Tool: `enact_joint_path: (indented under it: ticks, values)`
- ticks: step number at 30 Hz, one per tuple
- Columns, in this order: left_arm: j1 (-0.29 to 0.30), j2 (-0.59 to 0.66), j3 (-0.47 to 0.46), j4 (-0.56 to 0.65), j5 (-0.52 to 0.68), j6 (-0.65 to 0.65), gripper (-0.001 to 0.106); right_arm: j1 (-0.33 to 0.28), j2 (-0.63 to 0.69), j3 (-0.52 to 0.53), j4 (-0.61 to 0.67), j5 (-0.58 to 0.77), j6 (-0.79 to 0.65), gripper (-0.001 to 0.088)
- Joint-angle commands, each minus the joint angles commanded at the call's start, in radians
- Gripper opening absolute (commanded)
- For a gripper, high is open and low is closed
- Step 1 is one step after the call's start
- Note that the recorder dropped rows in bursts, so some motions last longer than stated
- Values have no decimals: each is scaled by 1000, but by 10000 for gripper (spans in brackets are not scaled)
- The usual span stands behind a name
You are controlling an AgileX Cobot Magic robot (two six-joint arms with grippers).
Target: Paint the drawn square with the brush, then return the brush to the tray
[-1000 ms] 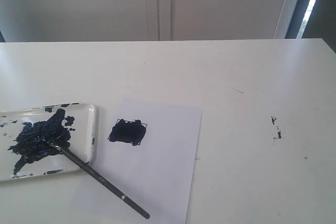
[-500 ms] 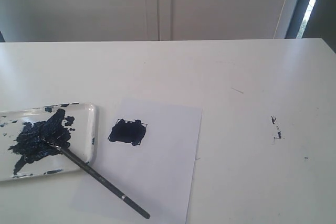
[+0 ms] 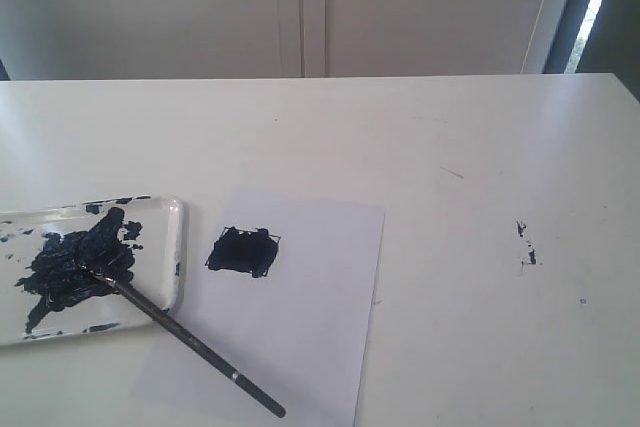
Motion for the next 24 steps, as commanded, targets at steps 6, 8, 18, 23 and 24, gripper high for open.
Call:
enact_joint_path:
  ticks: [6,8,18,23,24]
  values:
    - [0,-5,0,0,-13,0,0,0,0,0,0,44,0,271]
    - [0,-5,0,0,-51,0,0,0,0,0,0,44,0,271]
    - [0,-14,0,-419,-420,0,0,0,8,69,36,-198,0,271]
    - [0,-44,7,-496,-386,0,0,0,-78,188,324,-415,0,271]
    - [0,-52,15,-509,-388,0,0,0,-96,212,355,-419,0,271]
